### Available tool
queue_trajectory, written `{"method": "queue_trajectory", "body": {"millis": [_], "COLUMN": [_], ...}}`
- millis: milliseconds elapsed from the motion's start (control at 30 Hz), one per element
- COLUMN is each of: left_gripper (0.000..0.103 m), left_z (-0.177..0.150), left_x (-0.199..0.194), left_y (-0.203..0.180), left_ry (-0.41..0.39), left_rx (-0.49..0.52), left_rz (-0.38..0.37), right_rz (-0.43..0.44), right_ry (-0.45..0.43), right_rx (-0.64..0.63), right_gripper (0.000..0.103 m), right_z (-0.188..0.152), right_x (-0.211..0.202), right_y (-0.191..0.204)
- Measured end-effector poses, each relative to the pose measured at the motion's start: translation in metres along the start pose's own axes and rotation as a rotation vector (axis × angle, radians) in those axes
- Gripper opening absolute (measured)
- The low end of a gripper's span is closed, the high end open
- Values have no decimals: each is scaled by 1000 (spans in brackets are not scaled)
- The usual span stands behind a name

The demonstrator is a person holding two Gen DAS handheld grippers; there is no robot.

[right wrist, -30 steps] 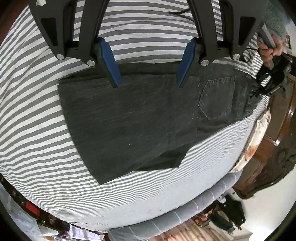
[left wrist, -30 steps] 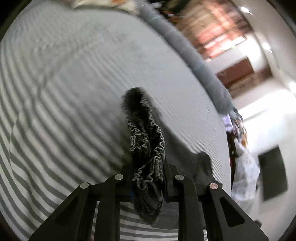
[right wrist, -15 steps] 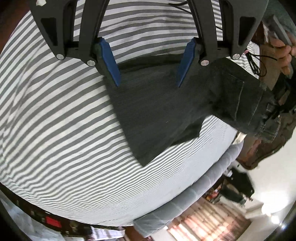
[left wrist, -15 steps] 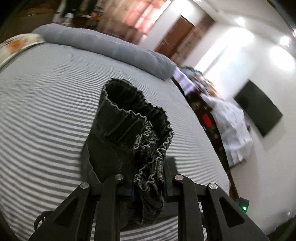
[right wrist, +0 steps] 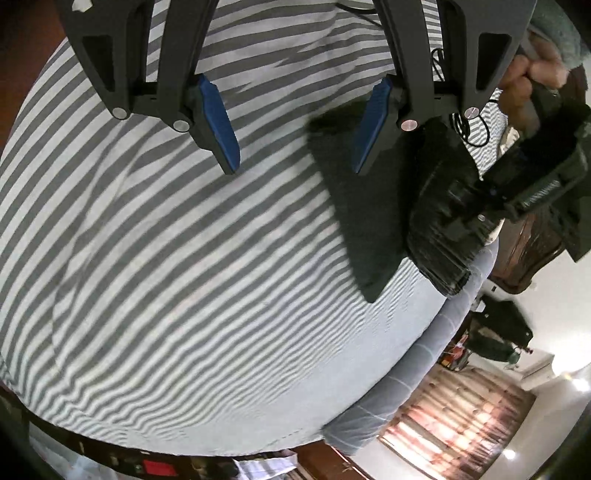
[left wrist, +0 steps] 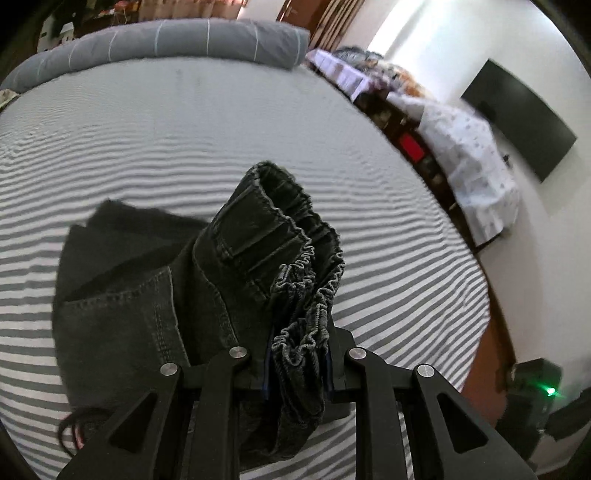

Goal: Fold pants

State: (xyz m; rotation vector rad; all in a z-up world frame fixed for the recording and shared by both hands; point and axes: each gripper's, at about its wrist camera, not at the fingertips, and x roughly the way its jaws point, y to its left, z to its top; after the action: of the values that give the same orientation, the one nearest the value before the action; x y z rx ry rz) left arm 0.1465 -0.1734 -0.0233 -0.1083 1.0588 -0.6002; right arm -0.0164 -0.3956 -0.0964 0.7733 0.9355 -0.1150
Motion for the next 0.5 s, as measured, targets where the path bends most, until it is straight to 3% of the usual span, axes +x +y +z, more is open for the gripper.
{"method": "queue_trajectory", "body": {"millis": [267,433,500], "left_gripper": [51,58,59], "left_z": [-13,-23,-29], "left_x": [4,-31,-40], "left_y": [-3,9,21], "left_ry": [74,33,25], "left_rx": [30,83,88], "left_rz": [-45,-57,-13], "right_rz": [-4,4,13], "right_ry": [-2,-12,-18], "right_rx": [14,-30,-71], "right_gripper": [61,62,62], "right_z": [2,3,2], "right_x": [-1,-3,-4], "right_y": [-6,12,27]}}
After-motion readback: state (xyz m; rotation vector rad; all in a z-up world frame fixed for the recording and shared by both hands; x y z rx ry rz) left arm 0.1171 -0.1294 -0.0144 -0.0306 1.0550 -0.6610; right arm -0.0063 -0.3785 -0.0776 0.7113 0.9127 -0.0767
